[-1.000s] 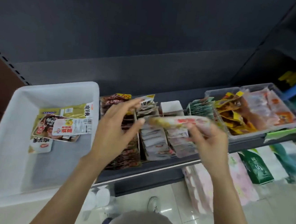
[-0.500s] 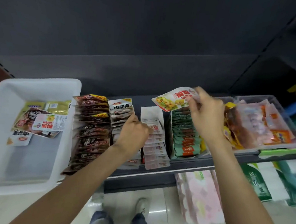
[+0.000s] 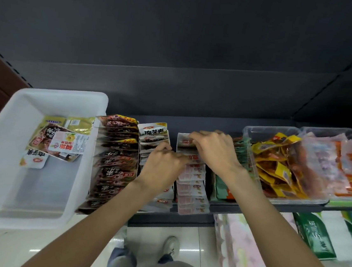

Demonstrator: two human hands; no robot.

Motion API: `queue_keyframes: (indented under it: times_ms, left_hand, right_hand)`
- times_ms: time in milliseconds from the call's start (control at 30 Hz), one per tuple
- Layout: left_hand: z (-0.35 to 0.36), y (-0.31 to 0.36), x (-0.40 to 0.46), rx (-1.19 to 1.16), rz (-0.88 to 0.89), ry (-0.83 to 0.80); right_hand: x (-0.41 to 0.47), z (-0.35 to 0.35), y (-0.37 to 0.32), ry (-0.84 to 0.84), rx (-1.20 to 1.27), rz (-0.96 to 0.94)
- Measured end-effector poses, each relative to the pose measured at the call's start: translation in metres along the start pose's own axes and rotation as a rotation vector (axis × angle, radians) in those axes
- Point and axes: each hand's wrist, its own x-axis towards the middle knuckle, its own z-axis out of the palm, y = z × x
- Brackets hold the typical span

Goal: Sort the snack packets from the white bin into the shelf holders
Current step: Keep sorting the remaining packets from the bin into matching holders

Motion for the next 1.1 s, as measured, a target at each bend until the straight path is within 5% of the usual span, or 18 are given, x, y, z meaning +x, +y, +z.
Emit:
queue_keyframes:
  times_ms: [200,367,500,633,733,933,1100]
  left_hand:
    - [-0.008,-0.005,-0.007,-0.122,0.052,0.225]
    - [-0.045,-0.032,-0.055,-0.309,-0.095,0.498]
    - [-0.066,-0.089,-0.120,-0.298,-0.343,0.628]
    - [-0.053,-0.177,-0.177,-0.198,-0.710,0.460]
    - [-0.037,-0.234,-0.201,-0.248,-0.830,0.259]
    - [-0.008,-0.299,-0.199,-0.283,-0.839,-0.033]
    - [0.011,-0.305,-0.202,-0.184,-0.749,-0.225]
  right_hand:
    - [0.002,0.008,-0.001,-0.168,0.026,0.005]
    - [-0.002,-0.037,-0.021,0.161,0.404,0.014]
    - [0.014,-0.065,-0.092,0.179,0.658,-0.118]
    - [0.050,-0.052,-0.186,0.018,0.607,-0.272]
    - [0.089,-0.017,-0.250,-0.215,0.460,-0.285]
    - [0.147,0.069,-0.326,-0.517,0.130,-0.155]
    - [0.150,0.100,-0.338,-0.515,-0.177,-0.108]
